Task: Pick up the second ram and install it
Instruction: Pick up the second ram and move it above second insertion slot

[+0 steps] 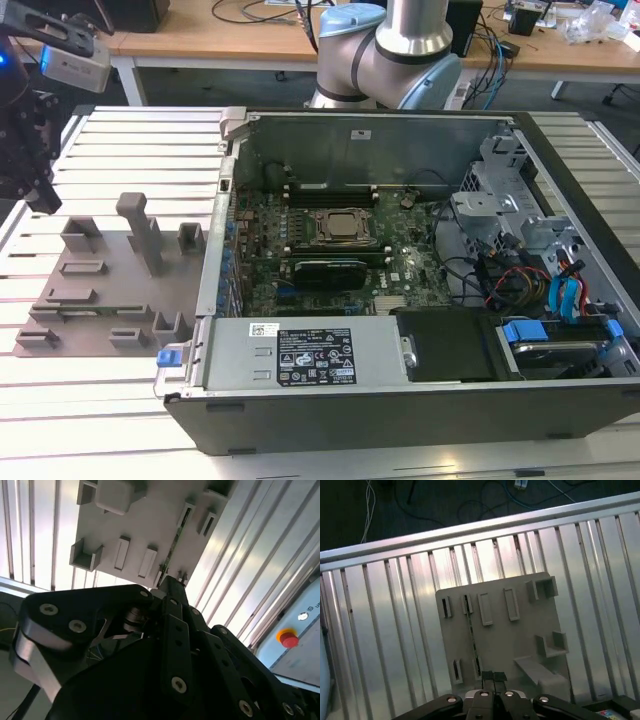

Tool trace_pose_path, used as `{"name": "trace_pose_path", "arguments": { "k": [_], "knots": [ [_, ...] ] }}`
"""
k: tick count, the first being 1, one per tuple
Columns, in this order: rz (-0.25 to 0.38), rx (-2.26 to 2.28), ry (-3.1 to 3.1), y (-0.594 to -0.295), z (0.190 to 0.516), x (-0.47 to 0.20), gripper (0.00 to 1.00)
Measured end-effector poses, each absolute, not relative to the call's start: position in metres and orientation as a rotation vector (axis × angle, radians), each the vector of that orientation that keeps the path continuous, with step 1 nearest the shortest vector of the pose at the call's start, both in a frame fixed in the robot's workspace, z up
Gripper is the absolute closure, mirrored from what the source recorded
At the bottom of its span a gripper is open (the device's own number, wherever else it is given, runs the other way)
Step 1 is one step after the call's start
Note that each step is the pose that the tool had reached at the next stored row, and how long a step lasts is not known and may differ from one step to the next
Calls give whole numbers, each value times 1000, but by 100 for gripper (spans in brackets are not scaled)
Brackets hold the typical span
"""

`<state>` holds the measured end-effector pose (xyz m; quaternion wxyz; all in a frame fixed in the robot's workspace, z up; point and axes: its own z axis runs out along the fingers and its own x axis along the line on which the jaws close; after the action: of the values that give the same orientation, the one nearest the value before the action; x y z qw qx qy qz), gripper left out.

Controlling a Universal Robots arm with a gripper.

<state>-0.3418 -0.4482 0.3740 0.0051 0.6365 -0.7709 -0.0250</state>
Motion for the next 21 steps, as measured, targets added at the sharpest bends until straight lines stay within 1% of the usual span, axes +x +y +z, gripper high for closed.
{"name": "trace_pose_path", "arguments": {
  "k": [14,15,16,17,21],
  "knots": [
    [-77,2102,-2316,-448,374,-342,90],
    [-77,2103,-2316,-448,374,-342,89],
    [-77,2103,-2316,-448,374,-342,77],
    [-77,2103,-2316,-448,374,-342,70],
    [-77,2103,-2315,-448,374,-342,70]
  ]
}}
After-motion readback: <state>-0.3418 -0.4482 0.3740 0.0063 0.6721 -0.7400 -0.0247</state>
